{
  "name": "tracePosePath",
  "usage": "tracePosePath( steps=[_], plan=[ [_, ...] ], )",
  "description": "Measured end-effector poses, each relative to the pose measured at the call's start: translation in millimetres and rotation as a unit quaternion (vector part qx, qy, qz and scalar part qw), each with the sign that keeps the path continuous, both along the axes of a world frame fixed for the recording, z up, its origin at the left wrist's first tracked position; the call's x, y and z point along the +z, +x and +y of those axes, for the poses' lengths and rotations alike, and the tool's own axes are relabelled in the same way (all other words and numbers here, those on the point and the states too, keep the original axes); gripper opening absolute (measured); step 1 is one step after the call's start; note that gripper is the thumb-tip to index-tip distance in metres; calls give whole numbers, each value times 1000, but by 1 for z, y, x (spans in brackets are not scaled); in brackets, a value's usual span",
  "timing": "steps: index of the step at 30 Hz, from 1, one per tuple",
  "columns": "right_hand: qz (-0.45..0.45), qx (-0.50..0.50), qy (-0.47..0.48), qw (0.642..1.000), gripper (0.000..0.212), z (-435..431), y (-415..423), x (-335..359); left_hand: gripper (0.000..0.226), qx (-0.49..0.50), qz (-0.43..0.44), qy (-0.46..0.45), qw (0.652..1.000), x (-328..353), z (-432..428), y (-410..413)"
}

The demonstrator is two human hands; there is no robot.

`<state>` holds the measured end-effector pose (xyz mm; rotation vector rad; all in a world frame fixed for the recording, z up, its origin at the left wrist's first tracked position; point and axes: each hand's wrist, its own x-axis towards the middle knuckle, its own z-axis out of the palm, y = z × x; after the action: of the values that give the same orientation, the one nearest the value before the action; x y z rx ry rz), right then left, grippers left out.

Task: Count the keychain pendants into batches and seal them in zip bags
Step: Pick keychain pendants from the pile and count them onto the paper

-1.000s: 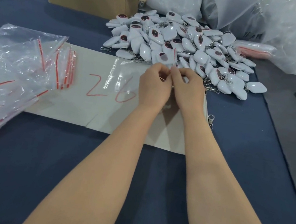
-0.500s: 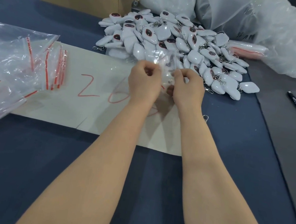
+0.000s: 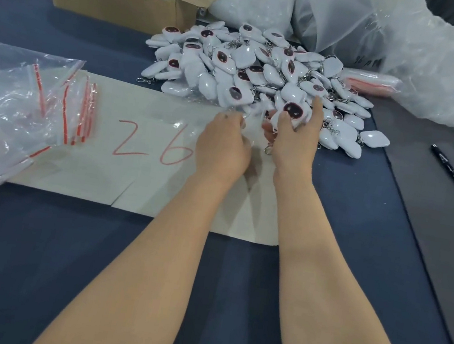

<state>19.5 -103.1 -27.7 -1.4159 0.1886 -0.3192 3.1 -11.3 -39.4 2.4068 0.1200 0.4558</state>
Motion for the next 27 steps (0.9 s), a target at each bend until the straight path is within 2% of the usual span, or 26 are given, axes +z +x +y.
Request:
tracePosePath(
  steps=[4, 8, 18, 23, 27],
  plan=[
    [19, 43, 39, 998, 7, -3, -1, 5, 41, 54, 3, 6, 999, 1, 6, 3],
    [2, 72, 36, 997, 12, -5, -2, 5, 42, 52, 7, -6, 999, 2, 5, 2],
    [-23, 104, -55, 993, 7, 0, -4, 3, 33, 42, 11, -30, 999, 3, 3, 2],
    [20, 114, 1, 993, 16, 1, -2, 3, 34, 49, 8, -41, 998, 3, 4, 3],
    [14, 122, -11, 992, 15, 0, -2, 3, 33, 51, 7, -50, 997, 3, 4, 3]
  ],
)
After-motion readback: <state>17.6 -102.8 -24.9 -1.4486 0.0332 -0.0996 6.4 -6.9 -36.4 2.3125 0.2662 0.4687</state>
